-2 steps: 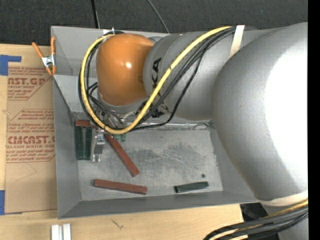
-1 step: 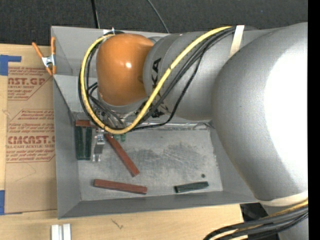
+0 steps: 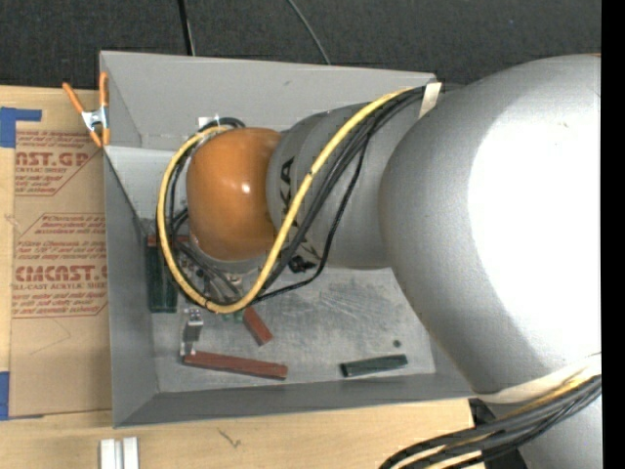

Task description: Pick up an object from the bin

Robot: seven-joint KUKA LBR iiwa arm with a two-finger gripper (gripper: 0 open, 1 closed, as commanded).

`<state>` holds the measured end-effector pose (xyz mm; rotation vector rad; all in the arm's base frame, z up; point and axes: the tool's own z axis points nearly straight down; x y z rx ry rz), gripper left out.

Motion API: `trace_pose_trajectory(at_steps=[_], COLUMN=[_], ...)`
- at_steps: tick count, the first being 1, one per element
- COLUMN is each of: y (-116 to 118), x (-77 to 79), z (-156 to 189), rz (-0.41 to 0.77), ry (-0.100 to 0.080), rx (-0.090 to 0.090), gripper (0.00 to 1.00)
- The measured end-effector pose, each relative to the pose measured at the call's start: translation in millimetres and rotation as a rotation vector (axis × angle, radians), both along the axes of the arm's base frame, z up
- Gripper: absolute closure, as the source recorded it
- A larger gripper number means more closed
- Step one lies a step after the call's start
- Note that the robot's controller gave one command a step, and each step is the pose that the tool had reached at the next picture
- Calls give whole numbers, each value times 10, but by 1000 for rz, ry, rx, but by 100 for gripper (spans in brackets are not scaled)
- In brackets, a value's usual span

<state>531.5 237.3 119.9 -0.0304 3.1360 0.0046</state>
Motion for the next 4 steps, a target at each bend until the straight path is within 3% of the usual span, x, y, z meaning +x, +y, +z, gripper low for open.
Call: trace_pose_trajectory(at_steps=[1,2,3,4], y=[-41,64,132,132], x=[-118,-3,-58,-60], z=[-366,-302,-393,-396], rz=[21,-9,-121,-121], ry=[-4,3,-23,-22], rx=[2,-1,14,14], gripper=[0,0,100,100])
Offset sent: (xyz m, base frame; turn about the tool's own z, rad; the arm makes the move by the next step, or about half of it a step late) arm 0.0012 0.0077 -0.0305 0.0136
